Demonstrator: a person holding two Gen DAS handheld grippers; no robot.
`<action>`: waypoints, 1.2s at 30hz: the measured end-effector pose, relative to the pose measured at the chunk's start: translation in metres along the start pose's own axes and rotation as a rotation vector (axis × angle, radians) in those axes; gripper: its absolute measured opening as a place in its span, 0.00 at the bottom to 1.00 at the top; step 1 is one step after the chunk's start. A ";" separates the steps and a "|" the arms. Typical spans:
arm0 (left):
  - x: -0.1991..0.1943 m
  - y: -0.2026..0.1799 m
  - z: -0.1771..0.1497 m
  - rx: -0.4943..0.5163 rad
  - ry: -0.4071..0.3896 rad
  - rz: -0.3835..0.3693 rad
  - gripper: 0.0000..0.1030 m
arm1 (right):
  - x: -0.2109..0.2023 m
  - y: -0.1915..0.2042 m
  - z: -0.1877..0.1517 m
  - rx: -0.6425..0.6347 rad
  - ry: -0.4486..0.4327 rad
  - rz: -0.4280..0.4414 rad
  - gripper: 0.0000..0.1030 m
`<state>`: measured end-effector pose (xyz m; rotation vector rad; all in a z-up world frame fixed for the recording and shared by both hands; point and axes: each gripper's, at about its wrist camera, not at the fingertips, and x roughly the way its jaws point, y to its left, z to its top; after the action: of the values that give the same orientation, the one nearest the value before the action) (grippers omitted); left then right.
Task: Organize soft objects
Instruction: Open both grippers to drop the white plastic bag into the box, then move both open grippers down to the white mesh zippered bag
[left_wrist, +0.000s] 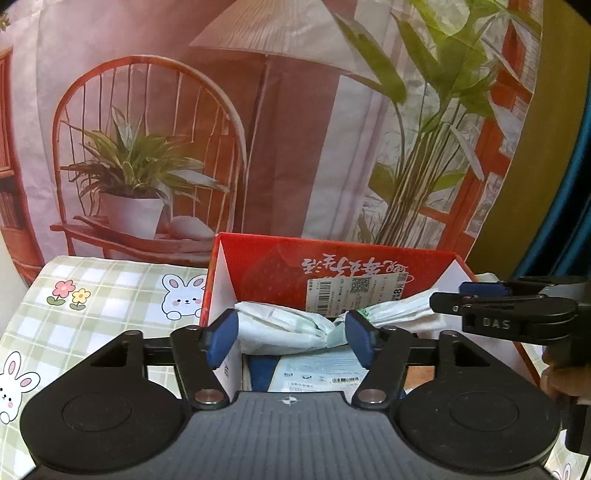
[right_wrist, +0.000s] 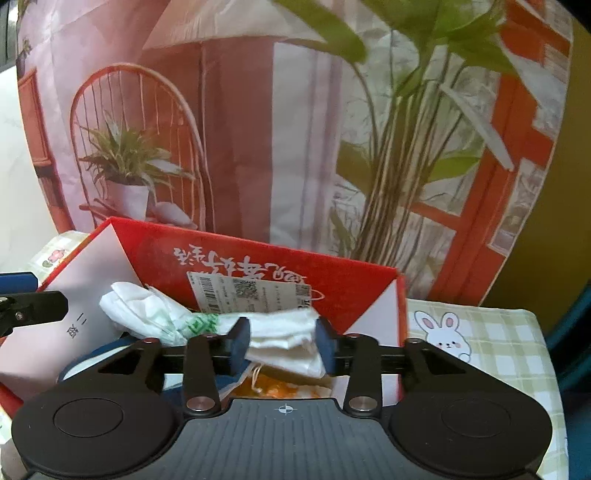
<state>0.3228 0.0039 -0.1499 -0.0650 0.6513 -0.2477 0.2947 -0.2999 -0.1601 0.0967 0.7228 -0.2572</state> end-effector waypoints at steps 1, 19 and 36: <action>-0.002 -0.002 0.000 -0.005 -0.012 0.014 0.68 | -0.005 -0.002 -0.001 0.002 -0.007 0.004 0.42; -0.082 -0.015 -0.047 0.062 -0.014 0.040 0.94 | -0.103 -0.002 -0.058 0.043 -0.161 0.138 1.00; -0.105 -0.028 -0.127 0.045 0.087 0.018 0.94 | -0.163 0.007 -0.165 0.128 -0.213 0.157 1.00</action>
<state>0.1588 0.0052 -0.1849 -0.0055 0.7322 -0.2481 0.0737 -0.2319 -0.1750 0.2433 0.4842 -0.1608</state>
